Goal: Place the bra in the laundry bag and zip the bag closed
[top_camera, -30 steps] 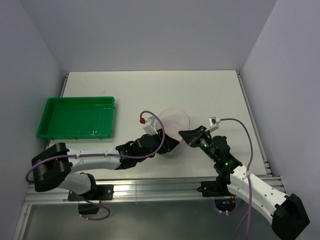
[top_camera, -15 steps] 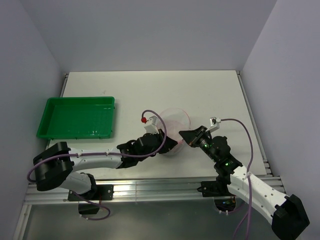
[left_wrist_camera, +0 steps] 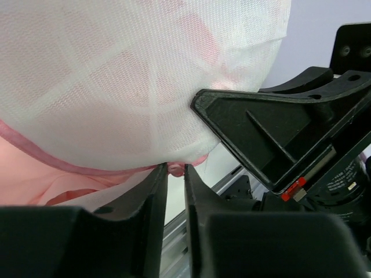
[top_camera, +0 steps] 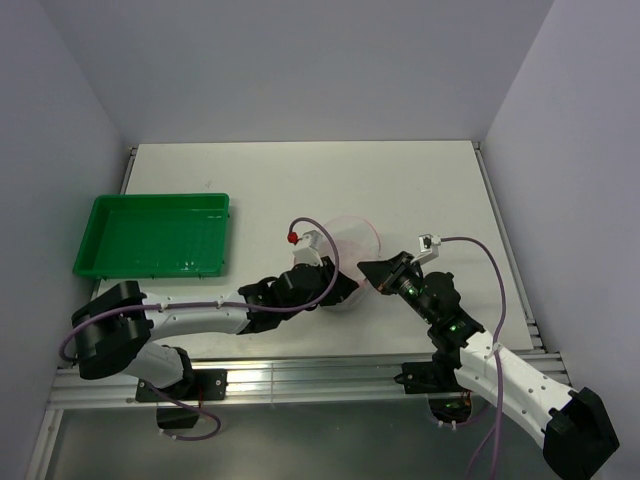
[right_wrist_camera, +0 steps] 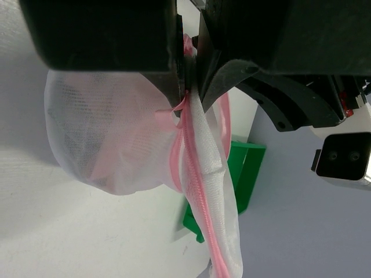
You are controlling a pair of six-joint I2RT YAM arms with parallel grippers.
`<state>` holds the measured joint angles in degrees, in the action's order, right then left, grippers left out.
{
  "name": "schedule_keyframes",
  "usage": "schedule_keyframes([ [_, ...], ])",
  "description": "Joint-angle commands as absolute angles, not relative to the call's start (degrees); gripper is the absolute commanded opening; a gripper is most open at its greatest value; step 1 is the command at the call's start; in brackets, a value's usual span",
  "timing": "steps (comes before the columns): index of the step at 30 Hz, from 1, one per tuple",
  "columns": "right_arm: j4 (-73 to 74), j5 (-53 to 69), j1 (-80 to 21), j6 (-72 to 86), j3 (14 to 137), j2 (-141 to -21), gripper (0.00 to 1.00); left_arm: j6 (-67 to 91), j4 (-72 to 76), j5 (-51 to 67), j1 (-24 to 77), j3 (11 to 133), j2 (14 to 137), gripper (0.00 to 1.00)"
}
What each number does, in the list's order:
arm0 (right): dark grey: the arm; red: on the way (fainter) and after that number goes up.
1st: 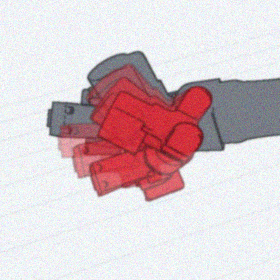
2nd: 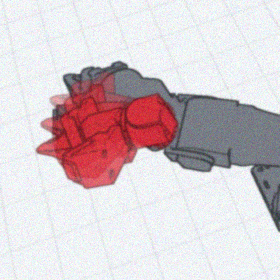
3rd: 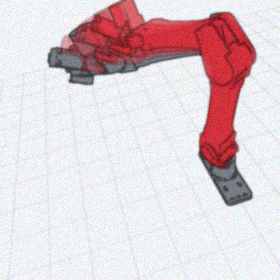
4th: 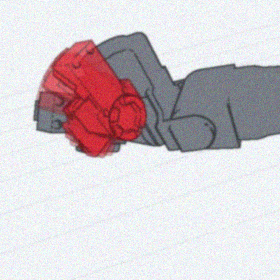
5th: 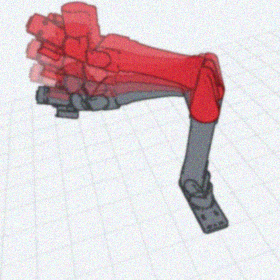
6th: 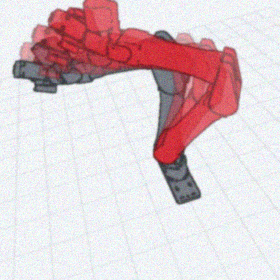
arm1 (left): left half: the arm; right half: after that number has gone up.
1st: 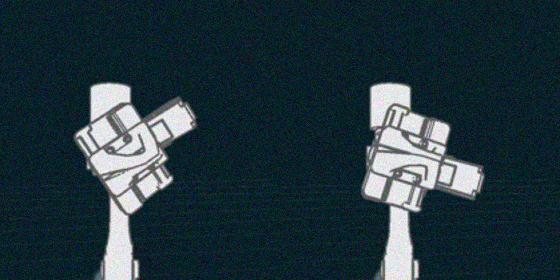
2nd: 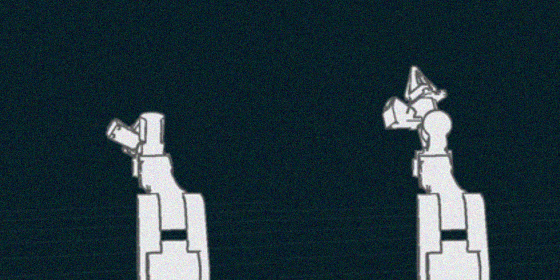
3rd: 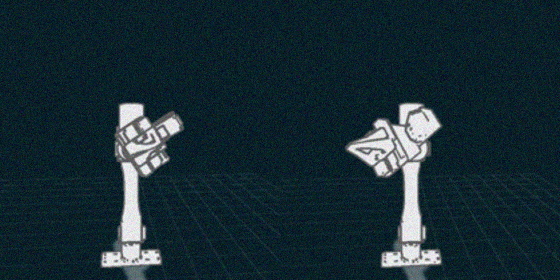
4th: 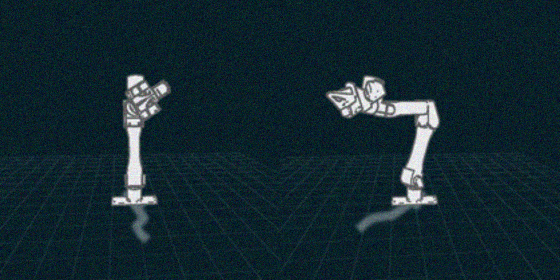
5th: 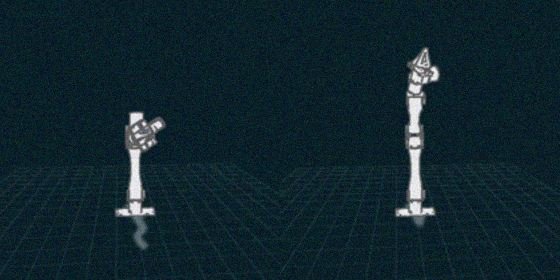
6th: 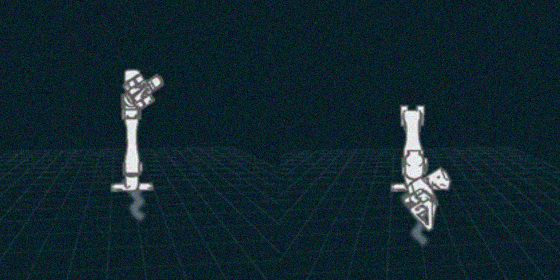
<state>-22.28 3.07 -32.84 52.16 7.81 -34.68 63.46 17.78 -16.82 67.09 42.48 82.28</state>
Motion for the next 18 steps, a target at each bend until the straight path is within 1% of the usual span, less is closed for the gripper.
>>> schedule_keyframes([
  [1,-24.17,3.87,-32.96,50.98,8.17,-34.02,0.00,62.40,19.59,-16.88,66.88,43.87,82.18,0.22],
  [2,-24.43,3.87,-33.05,51.32,7.91,-33.67,0.00,62.58,20.12,-16.88,66.88,43.60,81.92,0.14],
  [5,-25.23,3.34,-33.05,51.24,7.64,-33.57,0.00,61.97,17.76,-17.22,66.88,44.73,82.00,0.07],
  [6,-24.62,3.34,-33.05,50.89,7.99,-34.10,0.00,62.05,17.75,-17.23,66.88,44.56,82.00,0.01],
  [9,-25.57,3.60,-33.05,51.24,8.61,-35.15,0.00,62.14,19.51,-16.61,66.88,43.16,81.21,0.00],
  [12,-25.15,3.34,-32.96,50.63,10.45,-36.47,0.00,61.00,17.23,-17.66,66.97,44.03,80.25,0.00],
  [18,-24.87,2.55,-32.87,49.40,13.09,-38.66,0.00,58.01,18.72,-19.16,67.15,41.14,76.47,0.00],
])
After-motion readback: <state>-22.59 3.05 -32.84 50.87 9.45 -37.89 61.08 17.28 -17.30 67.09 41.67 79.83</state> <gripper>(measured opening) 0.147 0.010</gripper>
